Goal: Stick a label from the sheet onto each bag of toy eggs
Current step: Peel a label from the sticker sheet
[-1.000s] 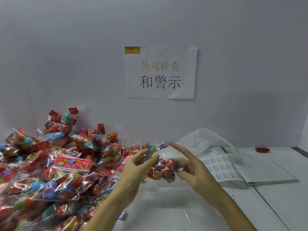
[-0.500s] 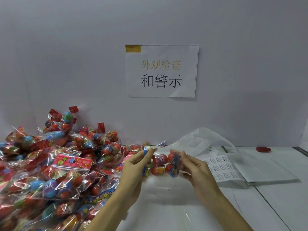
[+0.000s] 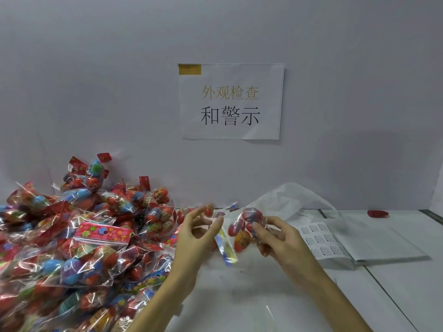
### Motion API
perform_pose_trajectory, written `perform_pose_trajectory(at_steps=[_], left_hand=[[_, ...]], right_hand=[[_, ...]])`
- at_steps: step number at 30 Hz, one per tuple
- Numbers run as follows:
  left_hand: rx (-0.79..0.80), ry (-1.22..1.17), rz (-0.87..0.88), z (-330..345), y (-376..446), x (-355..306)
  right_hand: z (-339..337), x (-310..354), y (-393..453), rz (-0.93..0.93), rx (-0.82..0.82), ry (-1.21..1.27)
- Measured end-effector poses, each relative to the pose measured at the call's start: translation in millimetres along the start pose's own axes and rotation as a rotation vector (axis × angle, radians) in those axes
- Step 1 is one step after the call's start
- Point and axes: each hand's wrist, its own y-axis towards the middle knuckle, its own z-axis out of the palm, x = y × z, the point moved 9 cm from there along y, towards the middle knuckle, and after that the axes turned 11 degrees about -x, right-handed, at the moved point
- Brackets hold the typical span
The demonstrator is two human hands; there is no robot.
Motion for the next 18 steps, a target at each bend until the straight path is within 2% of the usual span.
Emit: perform_pose_trajectory(at_steps=[2,7,9,12,16,18], left_hand=[[0.048,0.07,0.04,4.8,-0.5,-3.1],[0.276,0.03,-0.052,26.5,-12.9,5.6],[0.27,-0.03,-0.042,24.5,-11.0,3.5],[0.18,-0.026,0.017,15.5,-5.1,-4.2],[0.181,0.034,0.19,15.4,-7.1,-20.8],[0.153,-0.046,0.097,14.2,-5.3,-23.2]], right_hand=[[-1.7,9.4,-2.2,-0.104,-0.018,-0.085],[17.7,7.1,-11.8,-0.137,0.158,-0.17],[15.6,4.8,-11.6,-0.172,0.154,-0.307],[11.3,7.3,-11.7,-0.277,0.128,-0.542],[17.8,16.8,-14.5,-0.255,0.167,-0.237],[18.0,22.7,-16.7,-0.277,0.205,-0.221]])
